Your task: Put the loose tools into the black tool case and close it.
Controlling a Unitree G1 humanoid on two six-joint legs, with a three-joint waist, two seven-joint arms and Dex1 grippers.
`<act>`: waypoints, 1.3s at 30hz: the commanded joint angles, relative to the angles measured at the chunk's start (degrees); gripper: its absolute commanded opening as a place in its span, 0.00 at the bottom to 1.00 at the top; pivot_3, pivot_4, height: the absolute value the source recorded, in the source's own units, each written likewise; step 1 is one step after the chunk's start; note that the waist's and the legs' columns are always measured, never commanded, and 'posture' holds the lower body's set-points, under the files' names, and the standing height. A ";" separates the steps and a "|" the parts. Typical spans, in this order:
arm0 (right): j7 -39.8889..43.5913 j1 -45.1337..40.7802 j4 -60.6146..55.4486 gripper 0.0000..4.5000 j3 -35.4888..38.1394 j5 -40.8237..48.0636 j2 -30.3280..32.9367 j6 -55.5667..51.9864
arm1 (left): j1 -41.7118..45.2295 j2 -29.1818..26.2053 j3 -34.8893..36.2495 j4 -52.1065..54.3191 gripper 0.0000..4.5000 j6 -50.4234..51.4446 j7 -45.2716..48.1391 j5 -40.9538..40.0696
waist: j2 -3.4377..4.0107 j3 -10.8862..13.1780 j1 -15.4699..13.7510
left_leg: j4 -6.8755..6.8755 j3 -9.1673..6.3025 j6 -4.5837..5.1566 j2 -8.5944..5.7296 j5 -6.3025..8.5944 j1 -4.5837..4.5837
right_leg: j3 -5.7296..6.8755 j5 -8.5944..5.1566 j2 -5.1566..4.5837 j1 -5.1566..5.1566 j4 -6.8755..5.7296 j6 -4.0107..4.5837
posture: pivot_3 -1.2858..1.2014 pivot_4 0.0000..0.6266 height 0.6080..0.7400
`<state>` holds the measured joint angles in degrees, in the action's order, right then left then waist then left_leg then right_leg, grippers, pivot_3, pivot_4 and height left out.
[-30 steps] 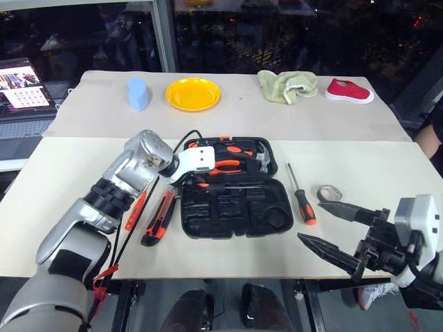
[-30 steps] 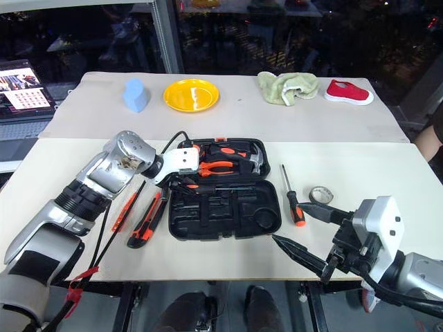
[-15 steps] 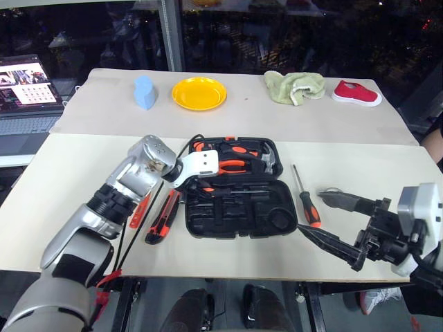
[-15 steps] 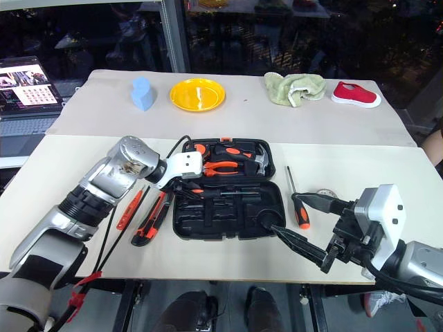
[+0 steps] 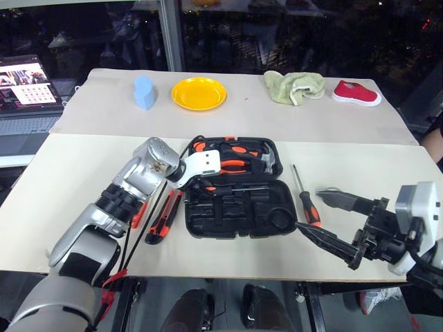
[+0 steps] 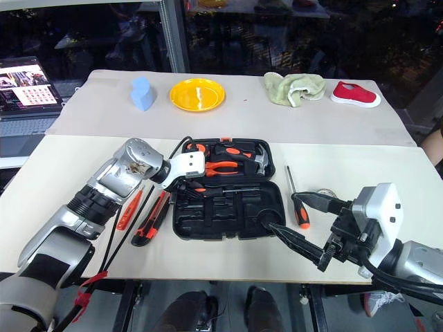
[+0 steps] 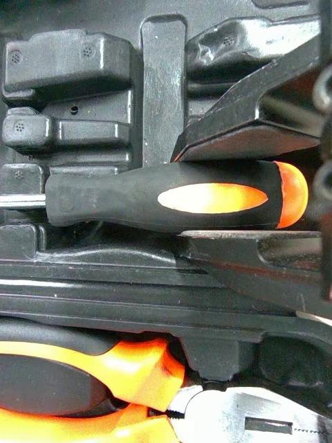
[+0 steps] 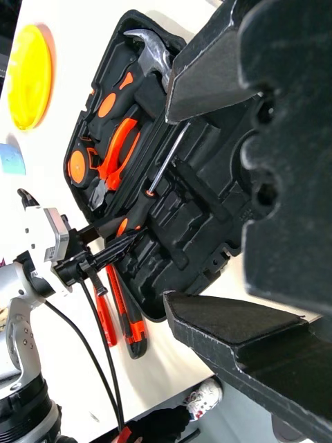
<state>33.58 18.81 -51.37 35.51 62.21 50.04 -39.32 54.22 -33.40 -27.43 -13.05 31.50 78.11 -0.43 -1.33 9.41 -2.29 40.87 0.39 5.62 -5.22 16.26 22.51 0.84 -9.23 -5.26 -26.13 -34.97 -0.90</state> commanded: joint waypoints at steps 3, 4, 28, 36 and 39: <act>0.12 0.66 -1.32 1.00 0.83 1.09 0.40 0.58 | 2.03 -1.57 3.10 4.29 0.79 -2.06 1.44 -1.45 | 0.02 -0.01 0.01 | 0.00 0.01 0.00 0.00 0.00 -0.02 | 0.00 0.00 0.00 0.01 0.01 0.00 | 0.52 0.24 1.00; 0.19 0.77 -1.32 1.00 0.87 1.06 0.43 0.60 | 2.11 -1.39 3.16 4.01 0.79 -2.38 1.19 -1.37 | 0.02 -0.01 -0.01 | -0.01 0.01 0.00 0.00 0.00 -0.03 | -0.01 0.00 0.00 0.03 0.01 0.00 | 0.52 0.24 1.00; -1.27 0.86 -2.27 1.00 0.21 0.27 0.05 1.08 | 2.63 6.64 -0.14 -9.66 0.01 -13.81 -3.55 6.14 | 0.01 -0.01 -0.10 | 0.03 0.02 0.08 -0.01 0.04 -0.01 | 0.00 0.00 0.00 0.04 0.01 0.00 | 0.52 0.24 1.00; -1.93 0.70 -2.60 1.00 -0.04 0.91 0.19 1.08 | 1.28 7.17 -2.01 -10.14 0.01 -17.74 -3.49 8.71 | 0.01 -0.03 -0.38 | 0.09 0.01 0.16 -0.01 0.09 -0.04 | 0.01 0.01 -0.02 0.10 0.01 -0.01 | 0.52 0.24 1.00; -2.24 0.66 -2.61 1.00 0.23 1.25 0.11 1.13 | 0.34 6.98 -2.98 -9.00 0.01 -18.67 -2.60 9.58 | 0.01 -0.04 -0.38 | 0.09 0.01 0.18 -0.01 0.10 -0.09 | 0.01 0.01 -0.03 0.15 0.01 -0.01 | 0.52 0.24 1.00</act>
<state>31.87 19.57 -52.69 34.59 62.16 50.25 -39.31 55.64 -26.50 -28.58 -22.95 13.79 75.07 7.46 -1.32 9.37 -2.67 40.95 0.40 5.85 -5.24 16.38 22.41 0.84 -9.22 -5.29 -25.96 -34.96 -0.92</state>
